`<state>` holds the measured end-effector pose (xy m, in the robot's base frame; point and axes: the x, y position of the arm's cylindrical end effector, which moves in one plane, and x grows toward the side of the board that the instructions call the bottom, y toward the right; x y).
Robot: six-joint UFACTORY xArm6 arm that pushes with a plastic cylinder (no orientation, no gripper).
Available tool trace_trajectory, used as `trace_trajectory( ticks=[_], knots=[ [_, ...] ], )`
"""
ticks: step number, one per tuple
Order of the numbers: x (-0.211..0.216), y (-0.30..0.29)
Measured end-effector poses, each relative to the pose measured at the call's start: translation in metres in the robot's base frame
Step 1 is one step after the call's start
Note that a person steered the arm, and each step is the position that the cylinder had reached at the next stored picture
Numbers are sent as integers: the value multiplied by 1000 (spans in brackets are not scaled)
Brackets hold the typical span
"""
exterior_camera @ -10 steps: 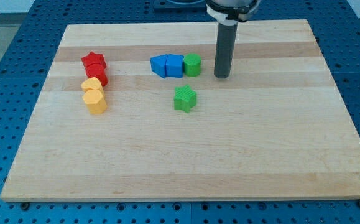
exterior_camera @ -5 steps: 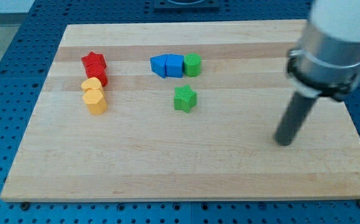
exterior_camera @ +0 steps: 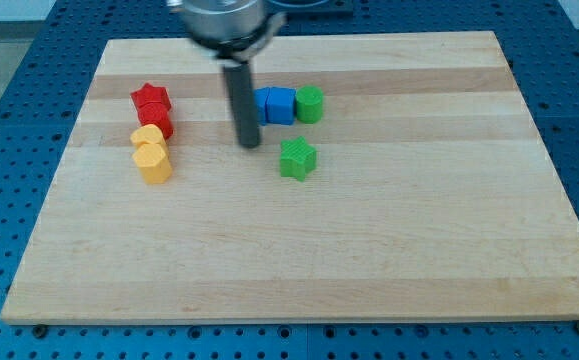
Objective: Move green star towards center right
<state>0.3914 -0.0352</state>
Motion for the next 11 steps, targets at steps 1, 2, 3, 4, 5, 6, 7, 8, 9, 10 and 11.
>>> trace_trajectory(
  ticks=[1,2,3,4,5,6,7,8,9,10,11],
  knots=[
    [-5,41],
    [18,33],
    [35,21],
    [21,21],
    [4,-6],
    [44,-20],
    [77,-19],
    [55,24],
    [4,80],
    [-14,99],
    [-8,72]
  ],
)
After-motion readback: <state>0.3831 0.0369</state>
